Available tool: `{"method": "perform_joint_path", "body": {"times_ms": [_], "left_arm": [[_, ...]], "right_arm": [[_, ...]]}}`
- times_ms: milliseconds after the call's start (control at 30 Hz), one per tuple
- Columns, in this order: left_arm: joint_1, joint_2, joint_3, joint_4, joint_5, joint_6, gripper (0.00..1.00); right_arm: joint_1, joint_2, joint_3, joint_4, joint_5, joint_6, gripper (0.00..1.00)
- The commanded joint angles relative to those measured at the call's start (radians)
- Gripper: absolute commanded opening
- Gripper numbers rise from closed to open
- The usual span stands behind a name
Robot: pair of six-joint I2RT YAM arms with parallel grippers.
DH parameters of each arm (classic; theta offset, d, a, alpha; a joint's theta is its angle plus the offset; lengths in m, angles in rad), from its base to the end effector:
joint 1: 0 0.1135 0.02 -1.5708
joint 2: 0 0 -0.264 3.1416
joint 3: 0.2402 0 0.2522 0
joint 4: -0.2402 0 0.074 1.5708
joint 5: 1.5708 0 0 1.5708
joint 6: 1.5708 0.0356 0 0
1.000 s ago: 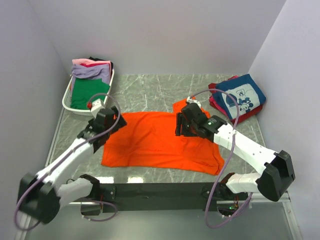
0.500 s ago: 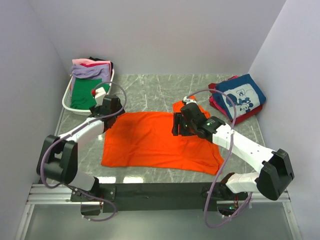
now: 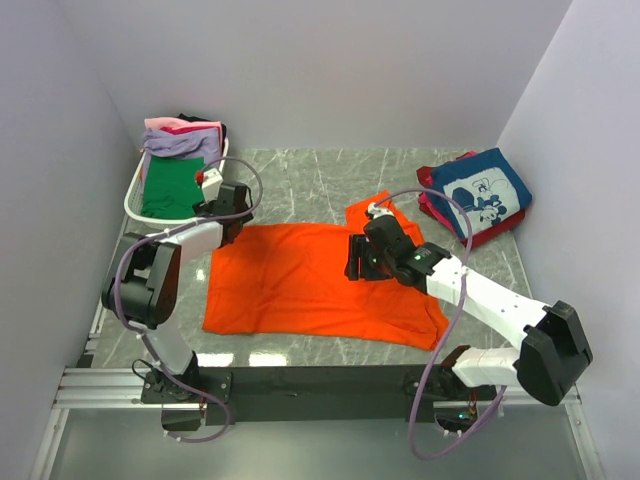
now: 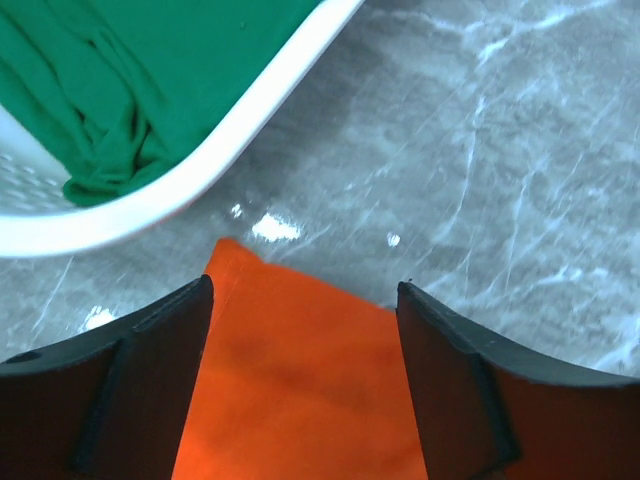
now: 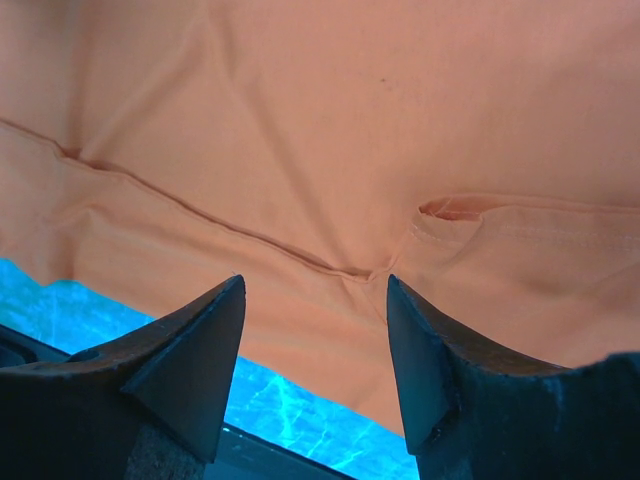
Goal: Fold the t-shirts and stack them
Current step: Fold the tshirt
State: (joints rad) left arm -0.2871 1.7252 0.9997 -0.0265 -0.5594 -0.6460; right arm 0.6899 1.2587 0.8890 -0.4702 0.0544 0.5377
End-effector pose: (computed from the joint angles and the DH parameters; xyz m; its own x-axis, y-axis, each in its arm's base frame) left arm 0.3504 -0.0838 0.1856 -0.4439 -0.4010 -0.8014 -0.4995 0.8532 -0.1502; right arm 0.2034 0.1654 0.2506 -0.8044 -0.0007 -0.5941 -0.2276 0.9240 0.3071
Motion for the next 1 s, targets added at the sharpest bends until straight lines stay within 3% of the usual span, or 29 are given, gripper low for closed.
{"method": "perform_joint_path", "body": {"times_ms": [0,567,700,900,967], "left_arm": [[0.008,0.025,0.053,0.03,-0.042,0.009,0.79],[0.042,0.122,0.091,-0.084,0.016,-0.057,0.74],[0.055,0.139,0.114,-0.105,0.042,-0.06,0.7],[0.069,0.131,0.103,-0.115,0.056,-0.067,0.54],[0.072,0.123,0.1,-0.115,0.062,-0.067,0.54]], "right_arm": [[-0.004,-0.051,-0.022,0.041,0.001,0.004,0.65],[-0.004,-0.084,-0.044,0.042,-0.008,-0.01,0.65],[-0.004,-0.085,-0.054,0.039,-0.002,-0.019,0.65],[-0.004,-0.088,-0.062,0.056,-0.01,-0.018,0.65],[-0.004,-0.081,-0.062,0.056,-0.011,-0.019,0.65]]}}
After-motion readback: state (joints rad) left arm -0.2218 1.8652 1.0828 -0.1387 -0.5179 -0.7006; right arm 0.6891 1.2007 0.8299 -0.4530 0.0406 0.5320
